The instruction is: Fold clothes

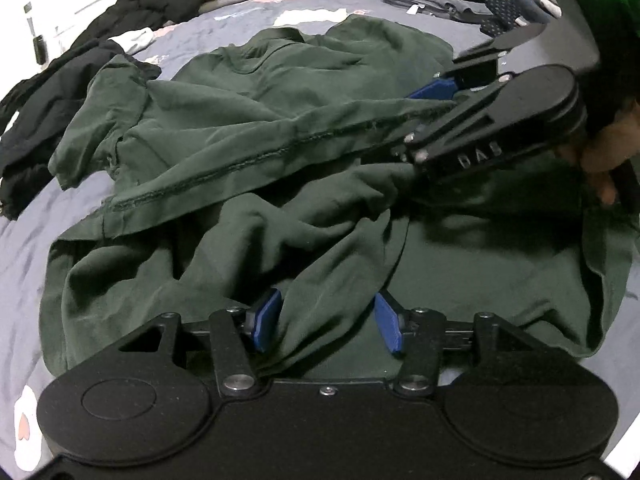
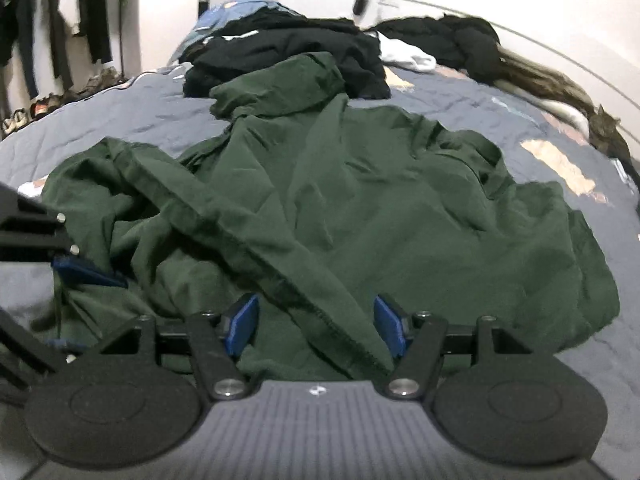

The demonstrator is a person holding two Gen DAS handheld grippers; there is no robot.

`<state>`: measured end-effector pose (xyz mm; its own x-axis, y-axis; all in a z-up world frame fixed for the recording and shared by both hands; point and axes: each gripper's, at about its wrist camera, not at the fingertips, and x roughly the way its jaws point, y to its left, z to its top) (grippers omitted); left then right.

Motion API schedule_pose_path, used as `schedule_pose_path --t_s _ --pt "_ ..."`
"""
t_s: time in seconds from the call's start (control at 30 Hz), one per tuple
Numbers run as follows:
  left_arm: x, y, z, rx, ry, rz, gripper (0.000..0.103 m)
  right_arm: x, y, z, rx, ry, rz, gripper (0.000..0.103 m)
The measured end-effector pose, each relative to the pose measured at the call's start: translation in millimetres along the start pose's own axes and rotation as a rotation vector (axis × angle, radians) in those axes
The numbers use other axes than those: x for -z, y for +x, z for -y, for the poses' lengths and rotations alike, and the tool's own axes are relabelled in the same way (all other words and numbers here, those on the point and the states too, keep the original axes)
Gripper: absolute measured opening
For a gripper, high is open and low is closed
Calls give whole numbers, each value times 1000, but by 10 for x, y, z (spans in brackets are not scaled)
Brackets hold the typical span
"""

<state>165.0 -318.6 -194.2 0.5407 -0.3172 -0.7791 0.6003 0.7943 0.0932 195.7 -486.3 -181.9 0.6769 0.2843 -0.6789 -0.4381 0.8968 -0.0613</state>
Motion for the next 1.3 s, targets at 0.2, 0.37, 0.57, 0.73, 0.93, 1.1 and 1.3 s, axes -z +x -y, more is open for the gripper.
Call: schedule_pose_path --t_s 0.2,0.37,0.57,0.73,0.93,1.1,1.3 --pt "-48 -250 11 27 -44 118 52 -73 -194 381 -26 303 108 14" --pt "-190 -431 149 85 -24 216 52 -83 -478 625 -35 463 271 5" --pt "-328 -274 395 96 47 221 52 -89 -763 877 27 610 429 4" --pt "-470 6 399 77 33 203 52 4 -936 1126 117 693 502 4" --pt "-726 337 386 49 31 183 56 144 -890 1367 155 776 499 4" --pt "-794 556 549 -7 134 168 65 155 -842 1323 155 754 482 4" --pt "-828 632 510 67 46 161 16 165 -845 1275 144 736 472 4"
